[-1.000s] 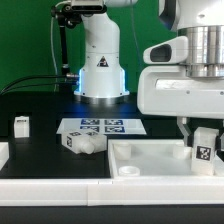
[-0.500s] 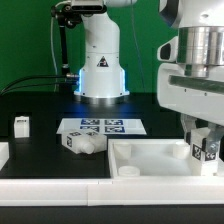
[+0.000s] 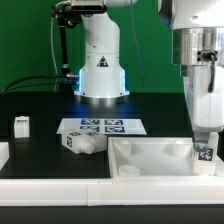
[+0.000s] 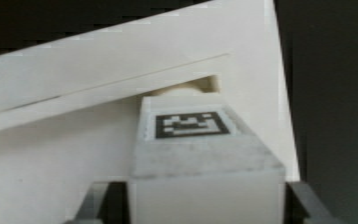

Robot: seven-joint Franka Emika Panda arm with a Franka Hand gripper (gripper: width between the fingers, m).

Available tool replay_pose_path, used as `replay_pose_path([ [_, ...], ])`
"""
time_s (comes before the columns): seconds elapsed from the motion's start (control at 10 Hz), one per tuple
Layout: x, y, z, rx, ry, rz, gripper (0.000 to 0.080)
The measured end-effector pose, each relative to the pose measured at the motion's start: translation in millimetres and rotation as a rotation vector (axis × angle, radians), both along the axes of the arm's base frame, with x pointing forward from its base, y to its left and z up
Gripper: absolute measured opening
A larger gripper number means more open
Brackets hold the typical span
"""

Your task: Assemble one leg

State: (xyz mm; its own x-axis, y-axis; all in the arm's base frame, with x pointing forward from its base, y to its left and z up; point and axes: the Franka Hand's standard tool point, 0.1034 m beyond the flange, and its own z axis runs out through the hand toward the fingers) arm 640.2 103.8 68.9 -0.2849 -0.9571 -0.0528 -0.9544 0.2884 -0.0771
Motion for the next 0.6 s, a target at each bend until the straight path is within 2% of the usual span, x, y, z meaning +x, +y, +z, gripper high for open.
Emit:
replay_pose_path([
  [0.4, -0.7, -0.2, -0.1, -0.004, 0.003, -0.037, 0.0287],
  [0.5, -0.9, 0.0, -0.8, -0.004, 0.003, -0.037, 0.0337],
  [0.6, -0.9, -0.1, -1.0, -0.004, 0.003, -0.036, 0.0521],
])
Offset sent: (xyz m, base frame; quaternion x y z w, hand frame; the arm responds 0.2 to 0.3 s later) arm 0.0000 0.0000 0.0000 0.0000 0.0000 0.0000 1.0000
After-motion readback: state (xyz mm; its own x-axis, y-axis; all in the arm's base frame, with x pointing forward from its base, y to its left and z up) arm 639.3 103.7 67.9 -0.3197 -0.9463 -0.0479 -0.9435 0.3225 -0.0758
